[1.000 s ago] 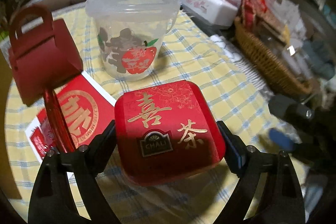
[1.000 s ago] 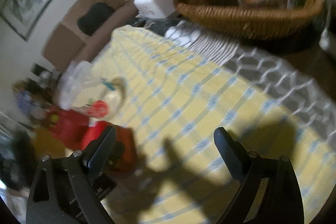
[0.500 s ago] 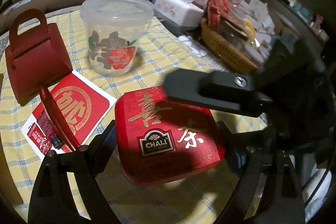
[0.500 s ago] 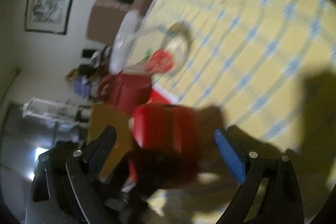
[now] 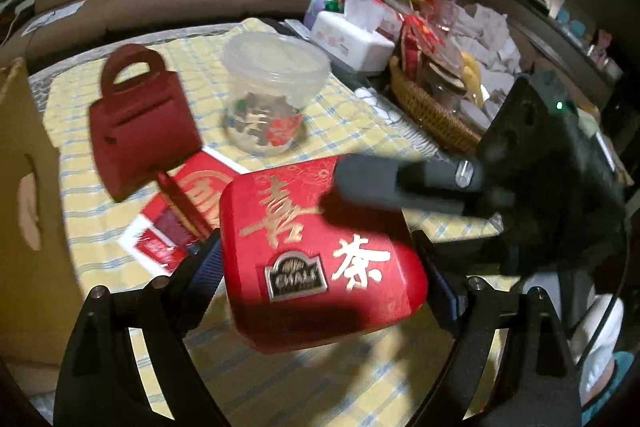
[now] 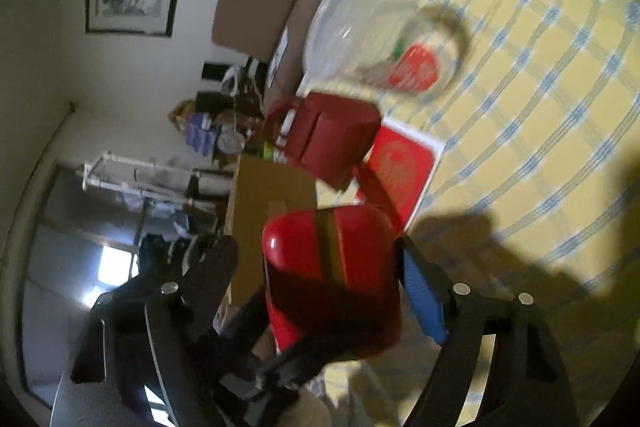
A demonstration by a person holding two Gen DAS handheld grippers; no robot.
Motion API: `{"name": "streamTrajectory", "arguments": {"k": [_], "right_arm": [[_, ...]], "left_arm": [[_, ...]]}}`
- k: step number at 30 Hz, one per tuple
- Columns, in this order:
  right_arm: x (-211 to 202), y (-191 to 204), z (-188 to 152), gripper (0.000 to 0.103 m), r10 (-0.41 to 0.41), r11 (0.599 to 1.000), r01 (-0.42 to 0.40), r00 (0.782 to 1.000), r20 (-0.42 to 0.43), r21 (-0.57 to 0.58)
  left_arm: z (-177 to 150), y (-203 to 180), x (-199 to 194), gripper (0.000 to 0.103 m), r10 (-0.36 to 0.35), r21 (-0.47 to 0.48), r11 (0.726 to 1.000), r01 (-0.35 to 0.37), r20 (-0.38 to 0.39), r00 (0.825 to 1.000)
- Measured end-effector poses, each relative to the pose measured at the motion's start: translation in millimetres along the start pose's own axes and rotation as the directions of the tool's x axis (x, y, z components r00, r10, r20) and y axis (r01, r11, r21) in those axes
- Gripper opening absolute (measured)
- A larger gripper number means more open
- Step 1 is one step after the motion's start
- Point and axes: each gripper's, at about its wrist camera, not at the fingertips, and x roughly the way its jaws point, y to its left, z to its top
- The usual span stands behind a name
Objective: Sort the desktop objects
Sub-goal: 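Grasp the red CHALI tea tin with the left tool and lift, then carry the tea tin with the left tool over the cardboard box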
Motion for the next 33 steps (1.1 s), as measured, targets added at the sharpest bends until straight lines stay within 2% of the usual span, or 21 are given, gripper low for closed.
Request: {"name": "streamTrajectory", "arguments": {"k": [3,8,18,27,33], "right_arm": [[10,7,-12,0.082,-0.004,1.0,0.005,0.999,-0.035,0.027],[19,33,-27,0.082,0.003,1.0,-0.002,0.999,-0.051,0.019],[45,132,-50,0.082,-0.07,0.993,0.062,0.994,-0.083,-0.102],[119,202,-69,0.082,-0.121,0.979,0.092,0.981,-0.155,-0.184],[176,227,-71,0.082,-0.178,0.961,0.126,0.962,-0.206,-0.245]], "left_arm": [[0,8,-13,0.087,0.017,-0.003,1.0,-0.017,-0.013,1.0],[-4,19,-52,0.087,0.041,0.008,0.999,-0.041,0.008,0.999],[7,51,-142,0.087,0.071,-0.021,0.997,-0.069,0.078,0.994],[10,114,-194,0.086,0.138,-0.094,0.987,-0.13,0.082,0.987],[16,162,-205,0.086,0.162,-0.144,0.978,-0.152,0.063,0.985]]}}
